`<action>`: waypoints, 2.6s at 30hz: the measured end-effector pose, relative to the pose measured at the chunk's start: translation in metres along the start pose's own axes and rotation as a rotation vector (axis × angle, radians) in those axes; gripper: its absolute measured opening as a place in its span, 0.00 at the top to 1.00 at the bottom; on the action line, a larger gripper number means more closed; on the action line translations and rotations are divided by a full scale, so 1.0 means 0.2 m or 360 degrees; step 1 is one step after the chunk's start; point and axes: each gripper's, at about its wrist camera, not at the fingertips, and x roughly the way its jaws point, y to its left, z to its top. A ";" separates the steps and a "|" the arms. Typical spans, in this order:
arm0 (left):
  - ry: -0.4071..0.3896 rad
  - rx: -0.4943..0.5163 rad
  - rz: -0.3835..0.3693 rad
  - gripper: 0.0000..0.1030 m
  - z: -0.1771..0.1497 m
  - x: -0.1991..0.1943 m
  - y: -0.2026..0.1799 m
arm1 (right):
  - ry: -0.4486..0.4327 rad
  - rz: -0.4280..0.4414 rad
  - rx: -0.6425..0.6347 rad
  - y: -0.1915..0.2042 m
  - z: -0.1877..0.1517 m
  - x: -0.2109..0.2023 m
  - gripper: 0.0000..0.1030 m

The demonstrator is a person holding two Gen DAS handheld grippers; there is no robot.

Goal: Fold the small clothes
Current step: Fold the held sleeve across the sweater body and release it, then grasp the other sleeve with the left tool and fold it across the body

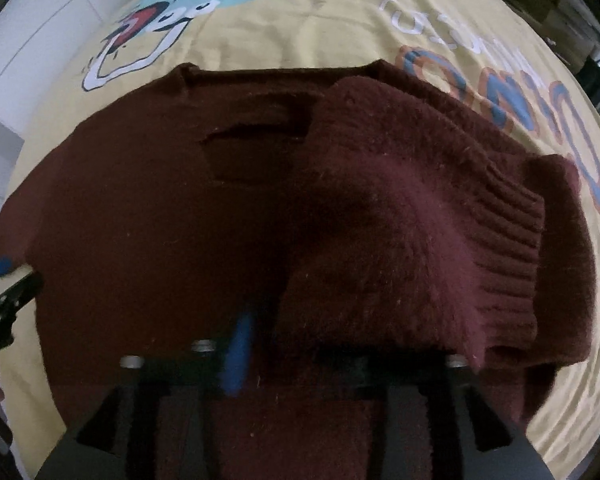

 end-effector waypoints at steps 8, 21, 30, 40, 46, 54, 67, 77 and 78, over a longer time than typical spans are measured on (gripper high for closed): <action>-0.0011 0.0033 0.0002 0.01 -0.01 -0.02 -0.01 | 0.0026 -0.0024 -0.0066 -0.08 -0.14 -0.13 0.21; -0.0050 0.0412 -0.0045 0.01 -0.01 -0.03 -0.41 | -0.0005 -0.0319 0.0266 -0.71 -0.44 -0.21 0.21; -0.0143 0.0929 -0.0129 0.01 0.00 -0.07 -1.01 | -0.0019 -0.0223 0.0474 -0.96 -0.50 -0.19 0.21; -0.0193 0.1367 0.0065 0.01 -0.02 0.10 -1.40 | -0.0016 -0.0187 0.0496 -1.05 -0.52 -0.18 0.21; -0.0178 0.1463 0.0062 0.06 0.02 0.16 -1.52 | -0.0013 -0.0233 0.0406 -1.05 -0.46 -0.16 0.21; -0.0029 0.1376 -0.0028 0.63 0.11 0.22 -1.56 | -0.0023 -0.0311 0.0220 -0.98 -0.34 -0.16 0.24; -0.0149 0.0996 -0.0203 0.89 0.29 0.01 -1.34 | -0.0043 -0.0269 0.0222 -0.85 -0.31 -0.14 0.82; -0.0179 0.0468 -0.0255 0.91 0.33 -0.05 -0.94 | -0.0030 -0.0190 0.0278 -0.93 -0.31 -0.13 0.82; -0.0170 0.0430 -0.0264 0.91 0.33 -0.05 -0.91 | -0.0029 -0.0188 0.0282 -0.93 -0.31 -0.13 0.82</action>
